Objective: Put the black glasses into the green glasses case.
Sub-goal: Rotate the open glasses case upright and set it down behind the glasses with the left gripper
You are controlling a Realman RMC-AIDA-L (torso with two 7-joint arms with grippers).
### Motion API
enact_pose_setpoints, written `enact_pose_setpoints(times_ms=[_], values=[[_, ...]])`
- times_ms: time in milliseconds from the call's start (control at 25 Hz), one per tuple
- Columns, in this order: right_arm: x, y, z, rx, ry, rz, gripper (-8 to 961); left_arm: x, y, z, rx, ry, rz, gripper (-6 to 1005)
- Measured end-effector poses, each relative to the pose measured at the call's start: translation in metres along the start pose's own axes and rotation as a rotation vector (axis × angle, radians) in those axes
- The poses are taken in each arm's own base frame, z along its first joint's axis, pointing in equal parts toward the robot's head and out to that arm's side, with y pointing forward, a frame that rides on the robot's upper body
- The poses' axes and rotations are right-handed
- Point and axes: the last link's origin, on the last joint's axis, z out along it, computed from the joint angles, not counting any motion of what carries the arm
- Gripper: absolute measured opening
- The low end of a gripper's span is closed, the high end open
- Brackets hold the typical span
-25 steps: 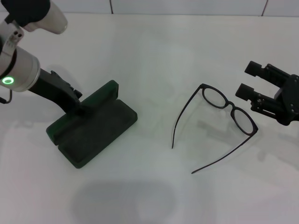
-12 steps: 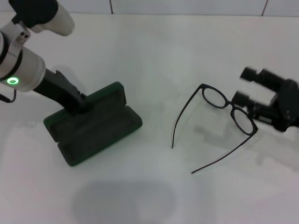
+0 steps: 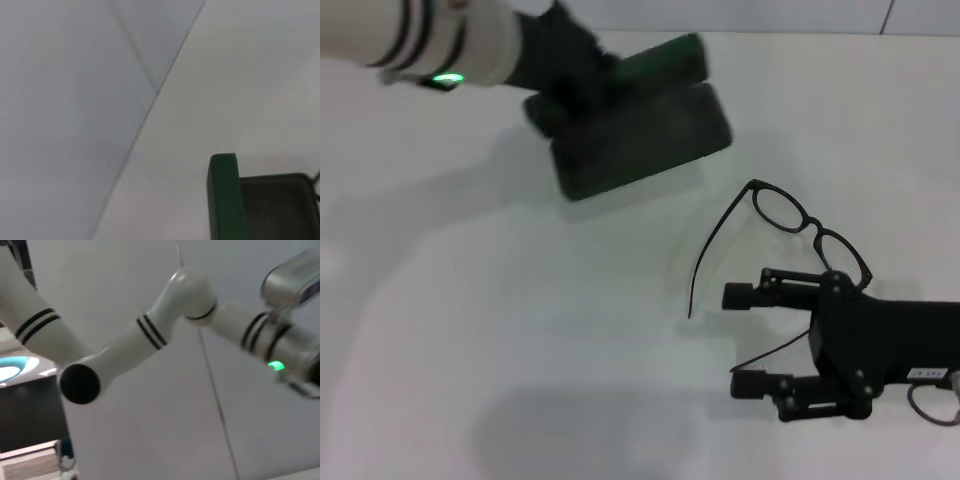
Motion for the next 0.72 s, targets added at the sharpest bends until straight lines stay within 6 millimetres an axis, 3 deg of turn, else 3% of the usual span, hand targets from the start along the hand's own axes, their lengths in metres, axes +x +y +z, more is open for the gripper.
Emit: enact_pose_setpoints(times_ms=[160, 320, 360, 720], values=[[0.002, 0.004, 0.001, -0.003, -0.010, 0.010, 755, 0.021, 0.004, 0.029, 0.020, 0.002, 0.142, 215], [0.009, 0.010, -0.003, 0.023, -0.027, 0.028, 755, 0.029, 0.009, 0.053, 0.003, -0.027, 0.202, 220], [0.010, 0.011, -0.004, 0.029, -0.028, 0.030, 755, 0.031, 0.014, 0.068, -0.016, -0.048, 0.233, 221], [0.010, 0.010, -0.006, 0.058, -0.042, 0.030, 753, 0.034, 0.026, 0.093, -0.056, -0.086, 0.291, 232]])
